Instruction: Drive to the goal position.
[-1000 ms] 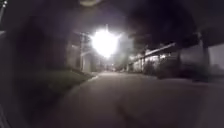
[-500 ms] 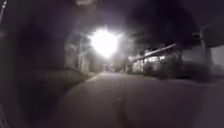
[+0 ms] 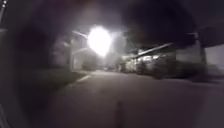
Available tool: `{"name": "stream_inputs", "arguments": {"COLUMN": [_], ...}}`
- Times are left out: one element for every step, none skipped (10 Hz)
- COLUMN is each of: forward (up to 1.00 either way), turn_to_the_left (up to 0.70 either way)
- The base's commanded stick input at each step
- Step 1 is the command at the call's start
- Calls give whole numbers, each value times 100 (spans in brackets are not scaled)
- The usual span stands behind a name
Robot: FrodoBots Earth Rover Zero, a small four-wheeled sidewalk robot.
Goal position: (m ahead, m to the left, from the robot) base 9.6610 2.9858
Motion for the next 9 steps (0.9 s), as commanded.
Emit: {"name": "stream_inputs", "arguments": {"forward": [70, 70, 70, 70, 70, 70, 70, 70, 70], "turn_to_the_left": [0, 0, 0, 0, 0, 0, 0, 0, 0]}}
